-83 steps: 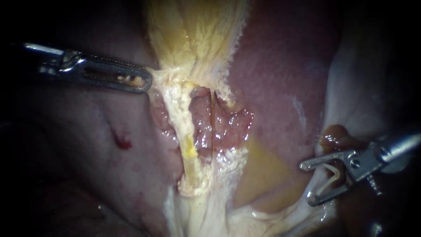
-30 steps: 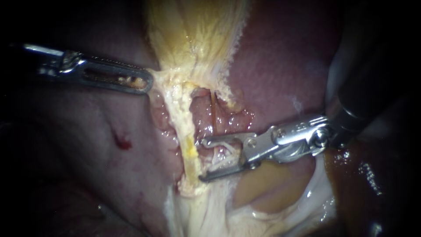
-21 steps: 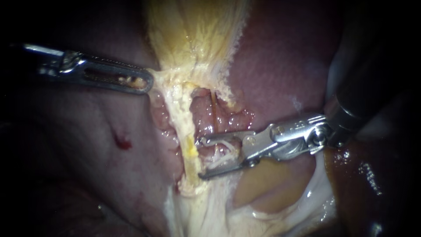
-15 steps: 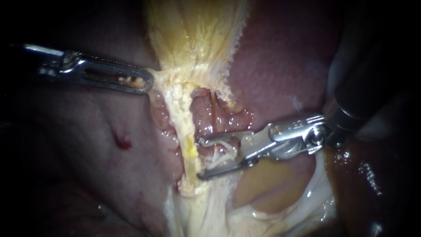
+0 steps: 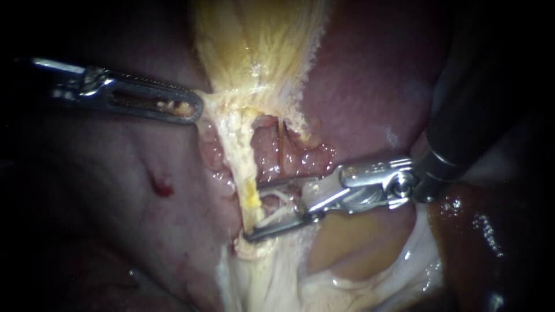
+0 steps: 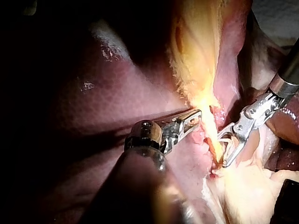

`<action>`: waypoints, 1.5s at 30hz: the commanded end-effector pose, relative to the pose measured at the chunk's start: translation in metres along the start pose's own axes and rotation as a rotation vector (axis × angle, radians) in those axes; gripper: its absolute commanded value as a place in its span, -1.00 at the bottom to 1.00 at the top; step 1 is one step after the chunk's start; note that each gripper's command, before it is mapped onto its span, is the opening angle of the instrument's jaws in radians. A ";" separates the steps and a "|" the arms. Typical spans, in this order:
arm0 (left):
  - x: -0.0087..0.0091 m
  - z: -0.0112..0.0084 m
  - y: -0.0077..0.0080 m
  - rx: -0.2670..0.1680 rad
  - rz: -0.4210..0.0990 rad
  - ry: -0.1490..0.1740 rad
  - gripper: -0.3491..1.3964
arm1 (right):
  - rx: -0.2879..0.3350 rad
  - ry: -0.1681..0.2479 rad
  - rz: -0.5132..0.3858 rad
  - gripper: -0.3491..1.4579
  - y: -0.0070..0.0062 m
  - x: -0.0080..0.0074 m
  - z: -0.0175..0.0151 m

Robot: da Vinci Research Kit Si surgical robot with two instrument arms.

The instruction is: Clipping first clip left tube

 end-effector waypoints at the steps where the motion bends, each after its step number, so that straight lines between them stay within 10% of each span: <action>1: 0.0000 0.0000 0.0000 0.001 0.002 0.000 -1.00 | 0.016 0.010 0.012 -0.06 -0.0003 -0.0001 0.0003; 8: -0.0001 0.0003 -0.0001 0.000 0.002 -0.001 -1.00 | 0.127 0.056 0.049 -0.08 -0.0018 0.0002 0.0022; 28: -0.0003 0.0008 -0.0001 -0.002 0.001 -0.002 -1.00 | 0.140 0.103 0.062 -0.07 -0.0015 0.0010 0.0041; 45: -0.0003 0.0007 0.0005 -0.001 0.002 -0.001 -1.00 | 0.173 0.123 0.068 -0.07 -0.0055 0.0036 0.0039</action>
